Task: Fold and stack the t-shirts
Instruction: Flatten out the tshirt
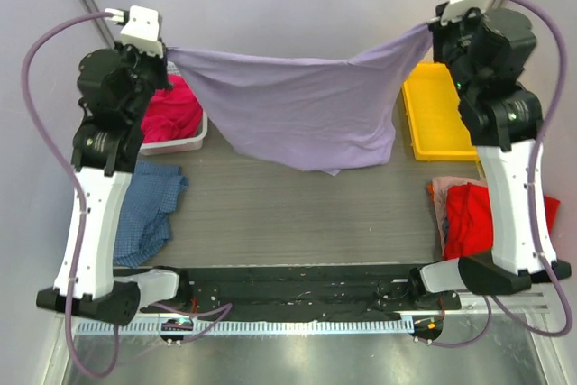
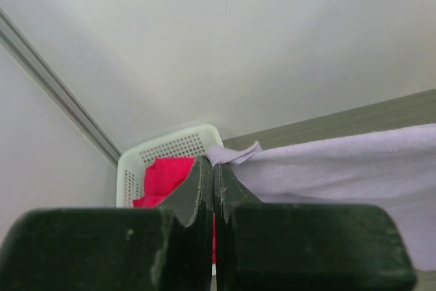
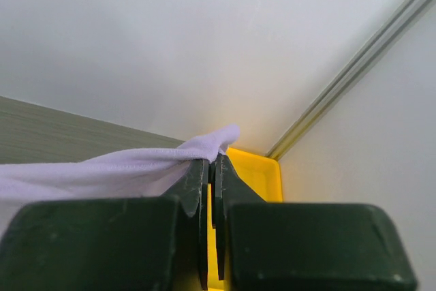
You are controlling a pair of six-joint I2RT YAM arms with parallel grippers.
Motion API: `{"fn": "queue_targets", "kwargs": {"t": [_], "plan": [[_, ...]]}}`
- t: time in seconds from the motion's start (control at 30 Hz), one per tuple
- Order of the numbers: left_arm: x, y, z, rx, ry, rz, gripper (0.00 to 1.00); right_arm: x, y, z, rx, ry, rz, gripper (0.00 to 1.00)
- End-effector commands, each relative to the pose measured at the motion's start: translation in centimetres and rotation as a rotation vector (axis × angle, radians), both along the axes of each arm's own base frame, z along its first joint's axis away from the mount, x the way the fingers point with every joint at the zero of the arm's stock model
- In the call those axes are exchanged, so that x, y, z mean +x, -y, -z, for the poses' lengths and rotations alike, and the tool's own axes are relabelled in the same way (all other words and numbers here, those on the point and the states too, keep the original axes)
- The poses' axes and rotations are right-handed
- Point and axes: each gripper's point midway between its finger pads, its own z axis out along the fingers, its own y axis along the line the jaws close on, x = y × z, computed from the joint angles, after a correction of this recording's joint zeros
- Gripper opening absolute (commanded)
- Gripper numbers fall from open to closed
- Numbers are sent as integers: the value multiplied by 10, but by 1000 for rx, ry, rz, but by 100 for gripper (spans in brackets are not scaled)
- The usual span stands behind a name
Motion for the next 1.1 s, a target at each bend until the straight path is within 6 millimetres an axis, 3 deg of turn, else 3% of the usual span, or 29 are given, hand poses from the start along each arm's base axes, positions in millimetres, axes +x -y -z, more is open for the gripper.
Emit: {"fn": "queue_targets", "kwargs": {"t": [0.0,0.07,0.1,0.2,0.37,0.47,0.6,0.73,0.77,0.8,0.83,0.87,0.9,0.93,0.97,1.0,1.07], "plan": [[-54,-12,-33,-18,98,-13,0,-77,17,-57,86,183,-7,1],[-66,-11,-27,-30,91,4,0,-93,19,-56,93,191,-17,1],[-83,-13,-32,-40,113,9,0,-111,23,-62,109,220,-22,1],[-106,-12,-31,-55,129,33,0,-129,27,-62,127,236,-29,1],[-128,-16,-35,-53,156,36,0,-164,36,-80,150,308,-32,1],[-131,-24,-46,-55,182,-4,0,-170,41,-93,145,340,-14,1],[-113,-37,-60,-73,205,-99,0,-150,44,-98,126,334,18,1],[-70,-39,-58,-79,196,-151,0,-114,43,-103,106,326,50,1],[-45,-37,-52,-71,176,-163,0,-107,43,-104,98,326,54,1],[-35,-36,-57,-65,183,-170,0,-80,39,-96,90,288,60,1],[-25,-39,-58,-65,180,-196,0,-75,41,-104,89,316,75,1],[6,-35,-46,-55,146,-203,0,-64,40,-105,80,318,79,1],[13,-35,-55,-61,168,-210,0,-37,36,-95,57,288,84,1],[26,-34,-54,-53,165,-217,0,-32,36,-106,50,323,85,1],[50,-30,-44,-47,140,-219,0,-19,35,-105,38,323,93,1],[55,-30,-60,-57,175,-220,0,2,34,-99,4,306,105,1],[68,-28,-70,-67,193,-222,0,7,36,-119,0,372,126,1]]}}
